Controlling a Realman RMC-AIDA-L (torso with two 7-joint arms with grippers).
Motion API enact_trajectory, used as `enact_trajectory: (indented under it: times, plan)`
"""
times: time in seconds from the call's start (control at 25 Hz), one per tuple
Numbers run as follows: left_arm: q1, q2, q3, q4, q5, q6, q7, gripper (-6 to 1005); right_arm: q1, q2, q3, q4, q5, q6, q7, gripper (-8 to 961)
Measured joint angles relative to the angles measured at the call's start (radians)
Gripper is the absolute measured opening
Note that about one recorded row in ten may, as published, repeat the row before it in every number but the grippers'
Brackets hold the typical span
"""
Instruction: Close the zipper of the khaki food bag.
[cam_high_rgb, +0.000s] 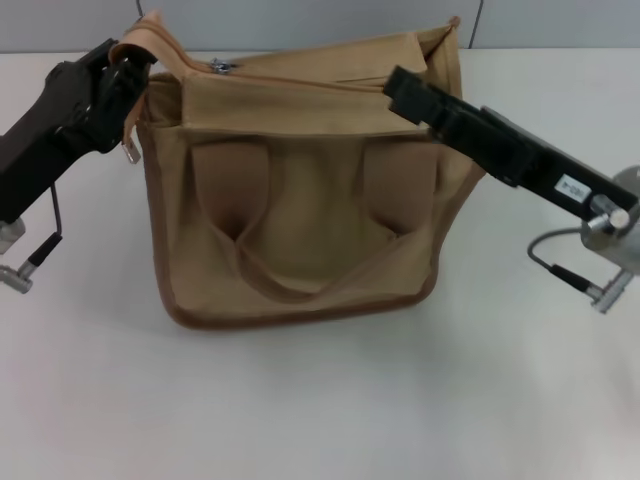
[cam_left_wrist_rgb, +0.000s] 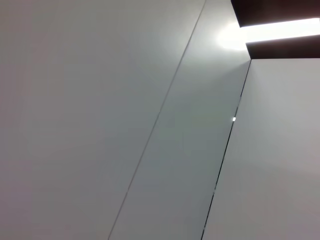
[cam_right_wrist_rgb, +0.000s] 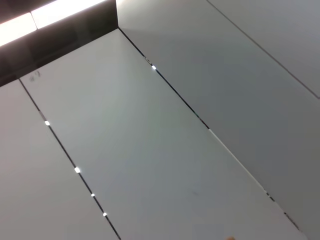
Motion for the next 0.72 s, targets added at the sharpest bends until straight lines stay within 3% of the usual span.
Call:
enact_trajectory:
  times: [0.28, 0.72]
  plan:
    - [-0.018, 0.000, 0.011, -0.002, 0.006, -0.038, 0.000, 32, 0.037, 0.004, 0.005, -0.021, 0.018, 0.072, 0.030, 694]
    - [-0.009, 0.003, -0.004, -0.007, -0.001, -0.204, -0.057, 31, 0.107, 0.002, -0.013, -0.028, 0.019, 0.199, 0.114, 692]
